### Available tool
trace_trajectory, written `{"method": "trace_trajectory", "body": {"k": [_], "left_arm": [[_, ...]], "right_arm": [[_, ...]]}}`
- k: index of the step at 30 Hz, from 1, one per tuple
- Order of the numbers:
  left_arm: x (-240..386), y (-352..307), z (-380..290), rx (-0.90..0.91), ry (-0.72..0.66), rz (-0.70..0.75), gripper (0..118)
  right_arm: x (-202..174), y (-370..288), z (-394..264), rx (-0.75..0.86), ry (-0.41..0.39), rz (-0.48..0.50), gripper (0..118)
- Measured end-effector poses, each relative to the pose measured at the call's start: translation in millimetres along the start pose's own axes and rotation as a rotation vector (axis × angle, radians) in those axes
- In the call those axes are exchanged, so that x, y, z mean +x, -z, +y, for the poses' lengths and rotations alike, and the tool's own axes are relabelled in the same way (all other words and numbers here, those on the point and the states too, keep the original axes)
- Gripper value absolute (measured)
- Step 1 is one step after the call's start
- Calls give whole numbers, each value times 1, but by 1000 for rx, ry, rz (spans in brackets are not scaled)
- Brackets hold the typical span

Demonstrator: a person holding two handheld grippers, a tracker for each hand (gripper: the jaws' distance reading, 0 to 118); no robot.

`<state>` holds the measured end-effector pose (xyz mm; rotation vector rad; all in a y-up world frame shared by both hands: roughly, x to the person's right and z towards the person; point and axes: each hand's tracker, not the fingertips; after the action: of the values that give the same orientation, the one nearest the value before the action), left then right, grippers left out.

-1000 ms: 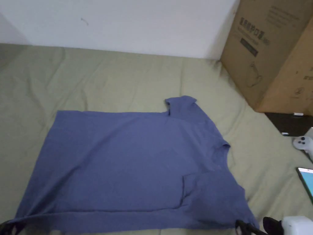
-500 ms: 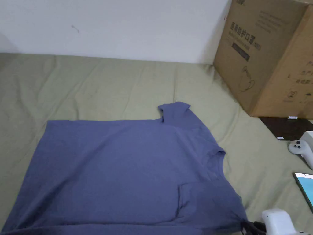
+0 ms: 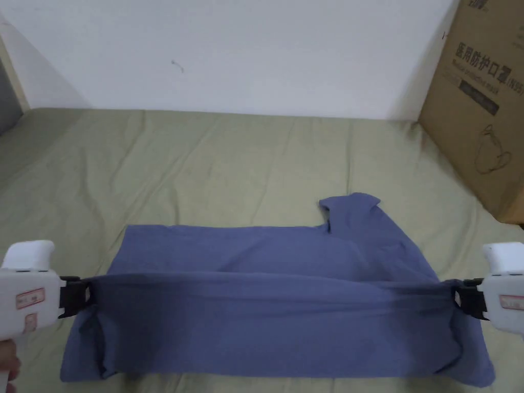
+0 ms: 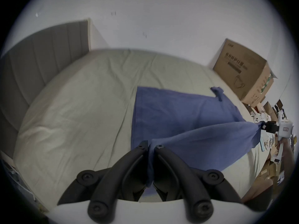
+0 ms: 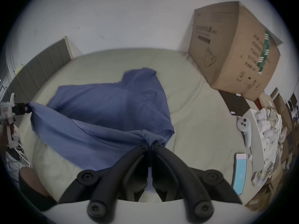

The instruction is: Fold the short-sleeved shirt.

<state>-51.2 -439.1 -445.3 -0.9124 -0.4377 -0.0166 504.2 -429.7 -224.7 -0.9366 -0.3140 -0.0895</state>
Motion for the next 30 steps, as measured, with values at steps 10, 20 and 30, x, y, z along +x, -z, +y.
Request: {"method": "trace_trajectory", "body": {"k": [10, 20, 30], "left_arm": [[22, -53, -47, 231, 9, 74, 114], [32, -93, -143, 252, 49, 12, 0], [19, 23, -92, 44, -18, 107, 46]], "right_arm": [[2, -30, -50, 284, 57, -1, 100], [-52, -153, -145, 428, 44, 105, 0], [-56, -130, -150, 330, 5, 116, 0]]}}
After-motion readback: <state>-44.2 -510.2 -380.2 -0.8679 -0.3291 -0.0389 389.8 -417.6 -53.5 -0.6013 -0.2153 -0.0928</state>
